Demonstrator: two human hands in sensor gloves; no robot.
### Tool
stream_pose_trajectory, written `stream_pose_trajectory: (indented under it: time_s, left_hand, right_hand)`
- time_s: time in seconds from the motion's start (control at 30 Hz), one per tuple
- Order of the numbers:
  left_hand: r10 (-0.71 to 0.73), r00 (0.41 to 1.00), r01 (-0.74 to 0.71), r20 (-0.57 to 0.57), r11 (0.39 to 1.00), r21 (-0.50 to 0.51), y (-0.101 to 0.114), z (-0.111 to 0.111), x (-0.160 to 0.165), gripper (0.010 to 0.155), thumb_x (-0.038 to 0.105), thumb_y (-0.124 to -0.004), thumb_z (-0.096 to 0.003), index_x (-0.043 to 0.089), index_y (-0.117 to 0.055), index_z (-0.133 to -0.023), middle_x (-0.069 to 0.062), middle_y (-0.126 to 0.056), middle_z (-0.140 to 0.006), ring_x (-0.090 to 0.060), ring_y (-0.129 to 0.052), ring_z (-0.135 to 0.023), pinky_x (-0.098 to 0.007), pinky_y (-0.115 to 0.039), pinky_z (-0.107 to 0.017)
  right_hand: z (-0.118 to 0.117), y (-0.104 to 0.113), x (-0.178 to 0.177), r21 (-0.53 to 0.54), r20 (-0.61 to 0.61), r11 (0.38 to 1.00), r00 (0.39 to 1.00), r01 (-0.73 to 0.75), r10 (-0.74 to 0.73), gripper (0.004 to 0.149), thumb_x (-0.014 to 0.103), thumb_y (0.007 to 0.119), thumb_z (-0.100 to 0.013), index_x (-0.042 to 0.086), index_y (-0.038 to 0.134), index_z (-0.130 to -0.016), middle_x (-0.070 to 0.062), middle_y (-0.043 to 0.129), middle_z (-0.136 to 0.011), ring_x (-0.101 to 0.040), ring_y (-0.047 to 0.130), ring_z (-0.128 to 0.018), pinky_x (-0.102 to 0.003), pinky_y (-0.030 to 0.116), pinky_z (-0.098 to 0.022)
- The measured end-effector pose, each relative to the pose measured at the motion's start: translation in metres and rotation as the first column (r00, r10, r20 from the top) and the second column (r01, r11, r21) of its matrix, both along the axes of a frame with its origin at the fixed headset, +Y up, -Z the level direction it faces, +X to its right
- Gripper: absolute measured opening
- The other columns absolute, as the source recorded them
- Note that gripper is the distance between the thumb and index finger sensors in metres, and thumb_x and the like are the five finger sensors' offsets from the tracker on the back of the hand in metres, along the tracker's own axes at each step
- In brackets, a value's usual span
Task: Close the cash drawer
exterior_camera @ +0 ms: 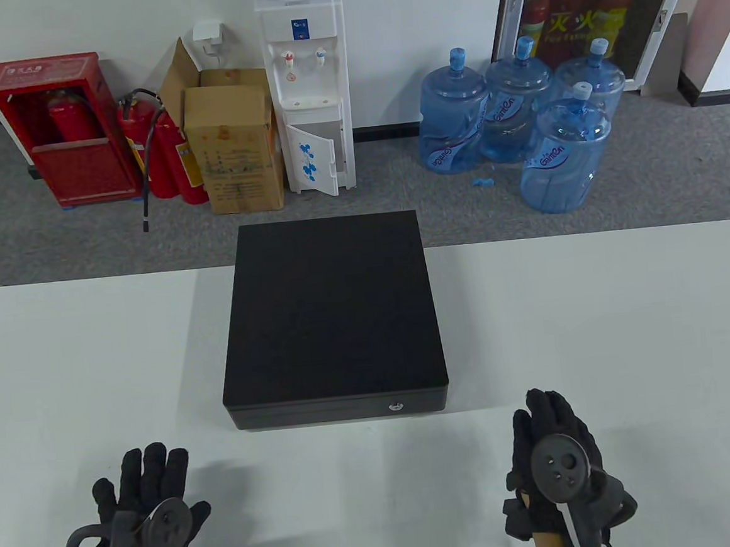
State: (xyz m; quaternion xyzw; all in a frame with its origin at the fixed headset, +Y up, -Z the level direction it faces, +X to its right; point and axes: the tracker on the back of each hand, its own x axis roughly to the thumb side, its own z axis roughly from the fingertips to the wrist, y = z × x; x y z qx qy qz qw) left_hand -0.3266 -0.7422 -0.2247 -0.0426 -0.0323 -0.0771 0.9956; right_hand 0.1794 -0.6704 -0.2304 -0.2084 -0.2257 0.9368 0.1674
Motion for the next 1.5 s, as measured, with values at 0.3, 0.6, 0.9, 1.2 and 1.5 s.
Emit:
stream_pose_trajectory:
  time_s: [0.3,0.6,0.9,1.2,1.5]
  left_hand:
    - [-0.005,1.0,0.005,0.0,1.0,0.007,0.0,0.0,0.0,0.085,0.069,-0.046,-0.051,0.027,-0.015,-0.117,-0.014,-0.022,-0.129,-0.047,-0.025,-0.119,-0.075,-0.031,-0.075]
    - [-0.012,1.0,0.012,-0.007,1.0,0.019,0.001,0.001,-0.002,0.085,0.069,-0.046,-0.0511,0.027,-0.015,-0.117,-0.014,-0.022,-0.129,-0.047,-0.025,-0.119,-0.075,-0.031,-0.075]
    - [-0.025,0.999,0.025,-0.024,0.999,0.027,0.002,0.002,-0.004,0.085,0.069,-0.046,-0.0511,0.027,-0.015,-0.118,-0.014,-0.022,-0.129,-0.047,-0.024,-0.119,-0.076,-0.031,-0.075]
    - [-0.023,0.999,0.024,-0.042,1.0,0.017,0.003,0.002,-0.006,0.085,0.069,-0.046,-0.0511,0.027,-0.015,-0.118,-0.015,-0.021,-0.129,-0.047,-0.024,-0.119,-0.076,-0.031,-0.075]
    - [-0.022,0.999,0.022,-0.046,1.0,0.011,0.003,0.002,-0.007,0.085,0.069,-0.046,-0.0511,0.027,-0.015,-0.118,-0.015,-0.021,-0.129,-0.047,-0.025,-0.119,-0.075,-0.031,-0.075]
  right_hand:
    - [-0.005,0.015,-0.058,-0.02,-0.163,0.957,0.946,-0.289,0.282,0.062,0.061,0.068,-0.04,0.041,0.067,-0.099,0.01,0.063,-0.115,-0.016,0.067,-0.108,-0.056,0.06,-0.077]
    - [-0.011,-0.009,-0.094,-0.161,-0.287,0.918,0.907,-0.364,0.309,0.075,0.07,0.054,-0.037,0.047,0.043,-0.107,0.017,0.031,-0.122,-0.014,0.033,-0.116,-0.06,0.036,-0.08]
    - [-0.008,-0.043,-0.096,-0.17,-0.295,0.9,0.892,-0.401,0.342,0.078,0.072,0.047,-0.036,0.048,0.03,-0.108,0.019,0.018,-0.12,-0.011,0.019,-0.114,-0.059,0.024,-0.078]
    - [-0.008,-0.055,-0.082,-0.221,-0.285,0.906,0.913,-0.36,0.293,0.078,0.072,0.047,-0.036,0.048,0.029,-0.108,0.018,0.018,-0.12,-0.012,0.019,-0.114,-0.059,0.023,-0.077]
    - [-0.008,-0.058,-0.074,-0.237,-0.266,0.917,0.929,-0.321,0.256,0.078,0.072,0.048,-0.036,0.047,0.03,-0.108,0.018,0.018,-0.12,-0.012,0.02,-0.114,-0.059,0.023,-0.077]
